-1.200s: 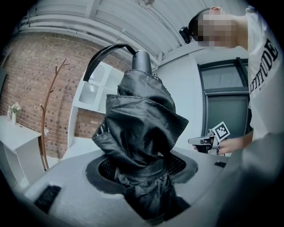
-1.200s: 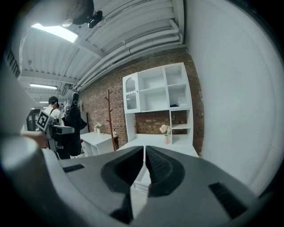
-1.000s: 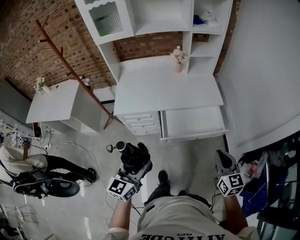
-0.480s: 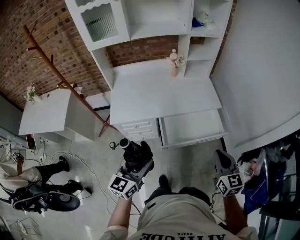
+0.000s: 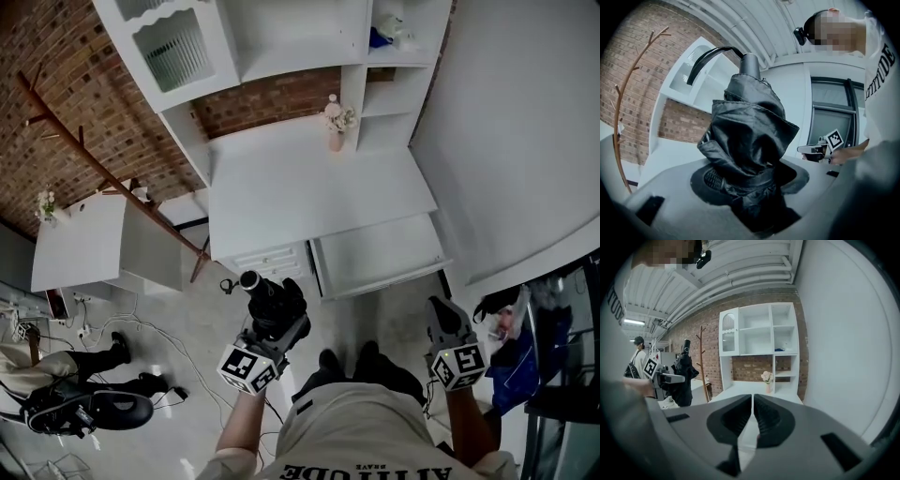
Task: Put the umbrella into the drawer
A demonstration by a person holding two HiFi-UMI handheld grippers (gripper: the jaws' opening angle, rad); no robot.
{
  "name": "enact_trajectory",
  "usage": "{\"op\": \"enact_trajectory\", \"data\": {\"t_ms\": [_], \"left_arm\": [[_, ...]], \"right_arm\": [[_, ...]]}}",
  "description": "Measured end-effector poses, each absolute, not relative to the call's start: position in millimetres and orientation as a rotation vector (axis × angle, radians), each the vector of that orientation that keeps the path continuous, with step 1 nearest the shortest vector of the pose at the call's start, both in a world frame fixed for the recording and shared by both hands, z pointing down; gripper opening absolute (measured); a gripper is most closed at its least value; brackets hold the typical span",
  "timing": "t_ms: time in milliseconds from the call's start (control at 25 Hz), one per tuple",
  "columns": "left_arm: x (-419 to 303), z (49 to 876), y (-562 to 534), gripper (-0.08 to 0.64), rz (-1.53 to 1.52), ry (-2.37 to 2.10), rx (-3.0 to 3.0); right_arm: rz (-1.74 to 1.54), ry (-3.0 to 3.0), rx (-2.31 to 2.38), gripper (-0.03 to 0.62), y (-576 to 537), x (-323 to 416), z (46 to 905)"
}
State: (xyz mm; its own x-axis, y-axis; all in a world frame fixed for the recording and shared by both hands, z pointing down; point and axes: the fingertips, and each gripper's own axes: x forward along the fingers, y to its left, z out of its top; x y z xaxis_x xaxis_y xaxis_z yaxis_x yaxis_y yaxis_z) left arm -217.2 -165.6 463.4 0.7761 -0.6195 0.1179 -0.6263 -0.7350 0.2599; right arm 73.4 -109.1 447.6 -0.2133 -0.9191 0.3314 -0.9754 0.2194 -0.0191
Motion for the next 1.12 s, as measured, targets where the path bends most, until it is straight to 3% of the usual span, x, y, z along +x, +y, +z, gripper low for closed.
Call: {"op": "enact_trajectory", "data": {"t_ms": [1120], "left_arm": [[-97, 543, -272, 0.259, 0.268, -1.005, 2.513]], "right_arm": [[0.547, -2.411, 1.495, 0.034, -281, 141, 521]]}}
